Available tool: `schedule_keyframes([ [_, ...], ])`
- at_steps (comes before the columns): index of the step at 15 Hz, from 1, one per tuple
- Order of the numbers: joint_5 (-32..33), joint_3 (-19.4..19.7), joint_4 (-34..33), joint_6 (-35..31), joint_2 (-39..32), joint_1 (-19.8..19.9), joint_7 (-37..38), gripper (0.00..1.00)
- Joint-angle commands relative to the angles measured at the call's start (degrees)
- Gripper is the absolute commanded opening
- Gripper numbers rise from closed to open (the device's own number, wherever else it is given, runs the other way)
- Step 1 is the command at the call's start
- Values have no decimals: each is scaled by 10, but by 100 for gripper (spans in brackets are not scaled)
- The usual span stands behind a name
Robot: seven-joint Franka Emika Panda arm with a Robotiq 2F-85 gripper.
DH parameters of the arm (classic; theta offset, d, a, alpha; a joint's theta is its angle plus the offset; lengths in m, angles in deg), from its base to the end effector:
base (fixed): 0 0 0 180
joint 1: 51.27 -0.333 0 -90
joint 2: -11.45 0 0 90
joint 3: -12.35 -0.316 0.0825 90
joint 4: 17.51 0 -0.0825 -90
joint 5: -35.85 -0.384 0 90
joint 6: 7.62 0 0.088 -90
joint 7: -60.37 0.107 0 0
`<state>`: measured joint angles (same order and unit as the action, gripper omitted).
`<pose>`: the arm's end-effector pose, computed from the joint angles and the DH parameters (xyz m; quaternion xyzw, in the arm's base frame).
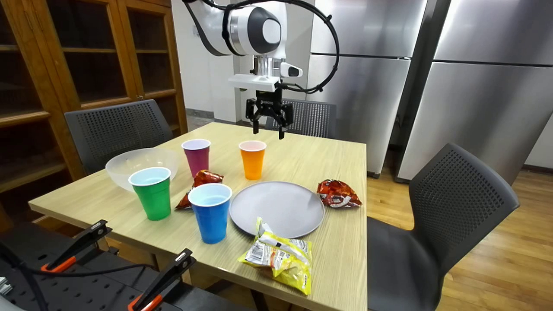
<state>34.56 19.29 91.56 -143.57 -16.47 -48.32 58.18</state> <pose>0.6208 -0.1042 0.2425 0.9974 -0.0685 -0.0093 0.0197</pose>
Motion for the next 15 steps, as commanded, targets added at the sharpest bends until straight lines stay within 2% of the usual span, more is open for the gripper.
schedule_keyframes([
  [1, 22, -5, -38, 19, -33, -3, 30, 100],
  [15, 28, -7, -103, 30, -105, -16, 43, 100],
])
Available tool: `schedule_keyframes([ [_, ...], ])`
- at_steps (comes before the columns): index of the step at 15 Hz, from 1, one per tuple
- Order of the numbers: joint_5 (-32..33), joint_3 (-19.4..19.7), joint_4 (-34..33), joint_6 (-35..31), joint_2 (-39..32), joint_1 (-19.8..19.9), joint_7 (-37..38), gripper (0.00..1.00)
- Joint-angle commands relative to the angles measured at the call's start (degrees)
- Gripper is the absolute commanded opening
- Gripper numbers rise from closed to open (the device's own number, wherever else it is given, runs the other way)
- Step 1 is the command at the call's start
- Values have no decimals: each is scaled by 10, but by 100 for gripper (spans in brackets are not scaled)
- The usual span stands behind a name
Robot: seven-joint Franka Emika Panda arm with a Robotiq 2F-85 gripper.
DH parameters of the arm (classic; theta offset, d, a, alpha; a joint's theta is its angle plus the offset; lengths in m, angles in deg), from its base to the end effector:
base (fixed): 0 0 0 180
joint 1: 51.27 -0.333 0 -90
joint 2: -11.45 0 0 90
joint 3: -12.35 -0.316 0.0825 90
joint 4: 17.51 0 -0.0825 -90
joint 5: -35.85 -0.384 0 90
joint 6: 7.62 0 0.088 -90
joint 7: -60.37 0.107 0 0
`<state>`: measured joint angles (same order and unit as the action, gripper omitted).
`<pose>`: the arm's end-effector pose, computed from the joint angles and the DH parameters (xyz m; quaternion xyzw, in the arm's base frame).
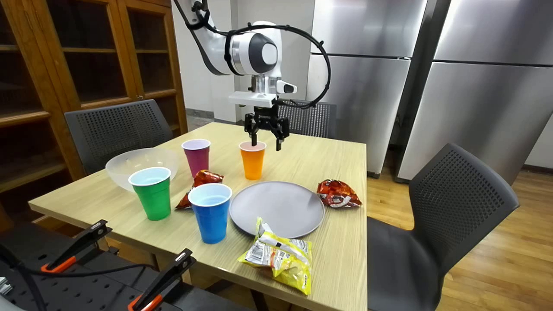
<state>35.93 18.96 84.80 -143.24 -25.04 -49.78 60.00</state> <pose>0.6459 -0.0868 0.1941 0.9975 -0.0565 -0.0283 0.0330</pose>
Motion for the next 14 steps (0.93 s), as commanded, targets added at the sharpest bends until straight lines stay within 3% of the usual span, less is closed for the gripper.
schedule_keyframes([
  [1, 14, -4, -40, 27, -23, -2, 26, 100],
  [3, 15, -3, -49, 29, -31, -2, 26, 100],
  [4, 14, -4, -52, 29, -33, -2, 26, 80],
  [14, 7, -8, -66, 42, -41, 2, 24, 5],
])
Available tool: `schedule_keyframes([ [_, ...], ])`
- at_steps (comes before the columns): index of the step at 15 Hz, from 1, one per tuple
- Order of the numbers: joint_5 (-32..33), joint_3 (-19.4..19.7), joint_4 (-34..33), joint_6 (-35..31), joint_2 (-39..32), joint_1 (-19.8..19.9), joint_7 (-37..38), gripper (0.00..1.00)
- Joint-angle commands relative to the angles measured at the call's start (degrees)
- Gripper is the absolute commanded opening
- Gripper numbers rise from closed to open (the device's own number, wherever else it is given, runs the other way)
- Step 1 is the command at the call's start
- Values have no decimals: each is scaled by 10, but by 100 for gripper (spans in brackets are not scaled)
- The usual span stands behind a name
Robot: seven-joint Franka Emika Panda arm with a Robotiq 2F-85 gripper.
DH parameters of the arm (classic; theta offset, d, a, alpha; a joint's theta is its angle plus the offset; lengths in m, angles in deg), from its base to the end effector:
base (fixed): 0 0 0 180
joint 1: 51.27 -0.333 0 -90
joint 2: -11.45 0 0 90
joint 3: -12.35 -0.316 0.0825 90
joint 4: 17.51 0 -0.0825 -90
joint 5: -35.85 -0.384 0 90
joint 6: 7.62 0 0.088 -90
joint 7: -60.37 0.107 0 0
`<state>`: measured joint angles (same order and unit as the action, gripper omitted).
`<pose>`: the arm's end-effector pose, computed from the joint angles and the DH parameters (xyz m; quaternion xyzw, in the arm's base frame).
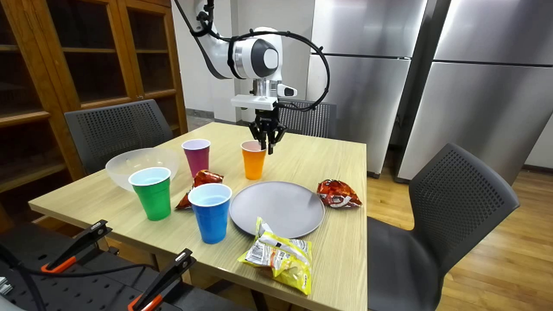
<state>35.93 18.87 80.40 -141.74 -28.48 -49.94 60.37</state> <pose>0.6611 -0.0845 0.1831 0.9973 -0.0558 -0.0329 0.0352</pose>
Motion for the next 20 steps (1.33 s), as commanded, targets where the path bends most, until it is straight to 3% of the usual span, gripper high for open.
schedule_keyframes([
  [1, 7, -7, -21, 27, -6, 4, 20, 0],
  [10, -16, -20, 6, 27, 41, 19, 3, 1],
  [20, -99, -32, 74, 27, 144, 75, -28, 1],
])
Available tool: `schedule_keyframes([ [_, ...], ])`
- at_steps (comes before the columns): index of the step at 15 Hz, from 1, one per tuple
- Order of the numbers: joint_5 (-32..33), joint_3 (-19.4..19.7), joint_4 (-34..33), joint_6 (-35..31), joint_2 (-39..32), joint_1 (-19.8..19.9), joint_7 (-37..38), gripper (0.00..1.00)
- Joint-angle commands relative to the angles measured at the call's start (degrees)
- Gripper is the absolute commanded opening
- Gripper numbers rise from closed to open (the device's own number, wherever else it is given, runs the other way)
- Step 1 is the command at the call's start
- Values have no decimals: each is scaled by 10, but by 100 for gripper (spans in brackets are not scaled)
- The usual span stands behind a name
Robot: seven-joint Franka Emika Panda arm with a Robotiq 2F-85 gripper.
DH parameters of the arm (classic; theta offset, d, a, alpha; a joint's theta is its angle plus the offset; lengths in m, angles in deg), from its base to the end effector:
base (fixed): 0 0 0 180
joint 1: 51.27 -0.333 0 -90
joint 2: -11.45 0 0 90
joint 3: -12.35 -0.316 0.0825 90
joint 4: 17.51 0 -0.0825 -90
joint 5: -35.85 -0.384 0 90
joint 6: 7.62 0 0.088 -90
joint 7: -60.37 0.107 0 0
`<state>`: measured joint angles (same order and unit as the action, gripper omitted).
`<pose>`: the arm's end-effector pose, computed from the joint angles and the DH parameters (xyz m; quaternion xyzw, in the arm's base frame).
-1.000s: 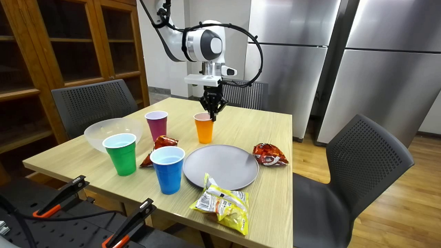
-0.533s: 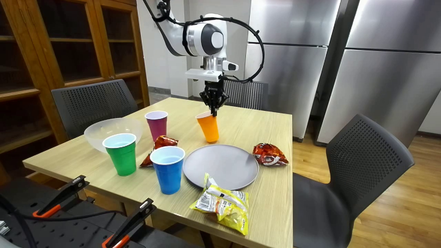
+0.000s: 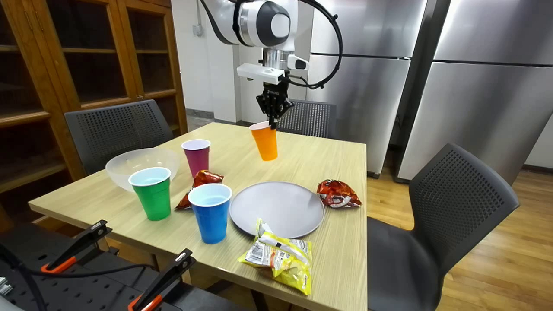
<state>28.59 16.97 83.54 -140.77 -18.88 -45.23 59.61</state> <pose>0.6547 -0.1161 0.2689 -0.9919 0.1228 -0.0194 0.0249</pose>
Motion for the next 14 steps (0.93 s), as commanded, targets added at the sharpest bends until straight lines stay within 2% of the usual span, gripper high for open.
schedule_keyframes([
  [1, -33, -12, 51, 20, 55, 35, -24, 1],
  [6, -66, -5, 74, 44, 60, 66, -37, 1],
  [14, -66, 6, 77, 54, 22, 79, -26, 1],
])
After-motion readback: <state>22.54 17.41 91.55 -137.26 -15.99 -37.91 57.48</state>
